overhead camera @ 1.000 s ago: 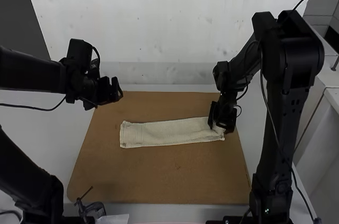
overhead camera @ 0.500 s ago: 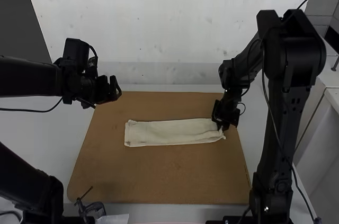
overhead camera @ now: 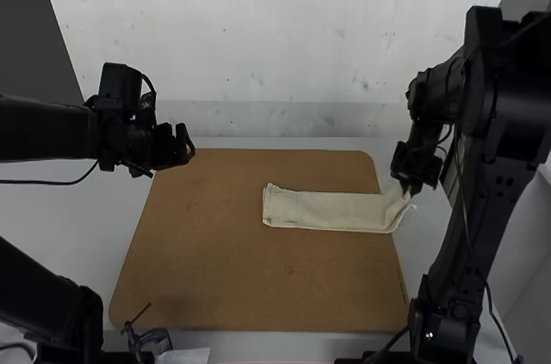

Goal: Fold the towel.

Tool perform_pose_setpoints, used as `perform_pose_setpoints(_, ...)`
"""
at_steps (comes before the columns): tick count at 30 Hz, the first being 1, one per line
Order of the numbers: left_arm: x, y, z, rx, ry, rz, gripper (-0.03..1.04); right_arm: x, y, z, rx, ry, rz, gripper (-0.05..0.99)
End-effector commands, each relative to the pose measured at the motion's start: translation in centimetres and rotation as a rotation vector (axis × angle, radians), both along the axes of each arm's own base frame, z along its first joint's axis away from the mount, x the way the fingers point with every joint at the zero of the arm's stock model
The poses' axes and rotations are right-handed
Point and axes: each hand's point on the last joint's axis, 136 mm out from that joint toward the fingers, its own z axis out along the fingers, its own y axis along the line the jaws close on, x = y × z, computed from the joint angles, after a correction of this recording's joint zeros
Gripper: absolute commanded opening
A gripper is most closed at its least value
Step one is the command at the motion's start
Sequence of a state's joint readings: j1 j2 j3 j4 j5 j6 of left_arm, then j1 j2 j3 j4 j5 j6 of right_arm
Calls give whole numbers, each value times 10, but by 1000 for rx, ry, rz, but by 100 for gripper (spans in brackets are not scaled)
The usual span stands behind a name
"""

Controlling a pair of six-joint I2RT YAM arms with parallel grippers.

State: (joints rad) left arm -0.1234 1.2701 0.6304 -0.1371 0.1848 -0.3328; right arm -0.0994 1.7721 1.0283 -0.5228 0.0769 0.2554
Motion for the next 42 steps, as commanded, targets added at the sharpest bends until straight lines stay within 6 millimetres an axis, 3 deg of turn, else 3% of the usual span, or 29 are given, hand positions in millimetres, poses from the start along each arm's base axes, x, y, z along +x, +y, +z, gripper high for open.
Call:
perform_pose_setpoints(1, 0, 5, 5, 3, -26, -1, 97, 2, 82, 8, -5, -26, 144, 2)
perform_pose_setpoints(5, 0, 8, 5, 3, -25, 7, 97, 0, 161, 11, -19, -31, 275, 2)
perform_pose_setpoints(8, 1, 8, 5, 3, -26, 9, 97, 0, 205, 13, -18, -20, 349, 2)
perform_pose_setpoints(16, 2, 9, 4, 4, -25, 11, 97, 2, 271, 15, -32, -19, 445, 2)
perform_pose_setpoints(22, 3, 10, 4, 12, -31, 9, 97, 4, 302, 12, -54, -11, 500, 2)
perform_pose_setpoints(28, 6, 10, 3, 13, -37, 6, 97, 2, 317, 12, -50, -9, 526, 2)
perform_pose_setpoints(29, 7, 10, 3, 13, -37, 6, 97, 4, 319, 13, -45, -17, 526, 5)
perform_pose_setpoints(30, 7, 10, 2, 13, -36, 6, 97, 5, 320, 15, -39, -22, 526, 20)
perform_pose_setpoints(32, 7, 10, -1, 14, -30, 6, 97, 6, 323, 25, 2, -28, 520, 61)
perform_pose_setpoints(33, 6, 10, -2, 14, -27, 6, 97, 6, 325, 35, 28, -38, 516, 63)
perform_pose_setpoints(36, 5, 10, -4, 15, -22, 6, 97, 13, 324, 78, 77, -127, 499, 63)
perform_pose_setpoints(40, 4, 11, -5, 17, -20, 7, 97, 26, 297, 116, 97, -202, 452, 62)
perform_pose_setpoints(41, 3, 11, -5, 17, -20, 6, 97, 27, 287, 114, 81, -188, 447, 57)
perform_pose_setpoints(42, 3, 11, -6, 17, -18, 6, 97, 28, 278, 110, 66, -175, 432, 45)
